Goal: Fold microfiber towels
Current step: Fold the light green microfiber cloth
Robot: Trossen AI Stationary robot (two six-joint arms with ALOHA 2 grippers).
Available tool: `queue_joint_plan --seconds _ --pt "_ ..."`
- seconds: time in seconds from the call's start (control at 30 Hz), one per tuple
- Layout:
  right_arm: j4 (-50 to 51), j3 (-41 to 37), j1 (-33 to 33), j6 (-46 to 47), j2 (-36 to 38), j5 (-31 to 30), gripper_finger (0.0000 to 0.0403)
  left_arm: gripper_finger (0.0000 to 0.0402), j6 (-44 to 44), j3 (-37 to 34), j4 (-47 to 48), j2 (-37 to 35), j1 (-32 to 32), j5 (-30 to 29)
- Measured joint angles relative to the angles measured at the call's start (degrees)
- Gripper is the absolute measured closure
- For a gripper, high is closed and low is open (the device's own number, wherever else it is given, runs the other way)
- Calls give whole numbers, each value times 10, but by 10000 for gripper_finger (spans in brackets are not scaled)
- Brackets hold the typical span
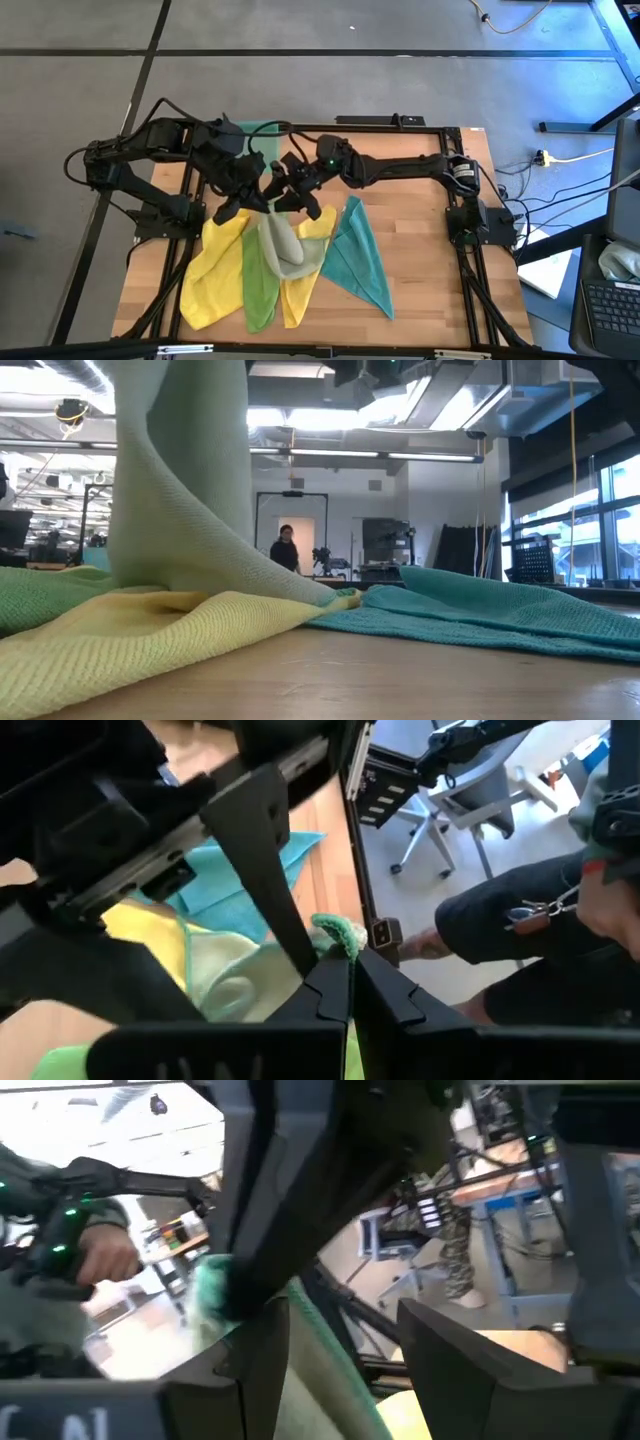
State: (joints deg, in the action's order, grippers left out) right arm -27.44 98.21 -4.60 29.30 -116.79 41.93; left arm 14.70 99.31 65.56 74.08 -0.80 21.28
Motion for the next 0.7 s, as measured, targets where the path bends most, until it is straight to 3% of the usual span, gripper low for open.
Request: queue_joint_plan --seconds 0.23,0.33,0.53,0.7 --pt "-1 1 -5 72 0 127 214 401 -2 0 44 -15 4 -32" --pt "7 1 -6 82 0 144 214 401 0 0 59 -22 9 -46" --pt "44 0 -4 76 0 146 214 401 17 0 57 -42 24 -79" --pt "106 0 2 -7 0 90 214 401 29 0 33 -50 27 -94"
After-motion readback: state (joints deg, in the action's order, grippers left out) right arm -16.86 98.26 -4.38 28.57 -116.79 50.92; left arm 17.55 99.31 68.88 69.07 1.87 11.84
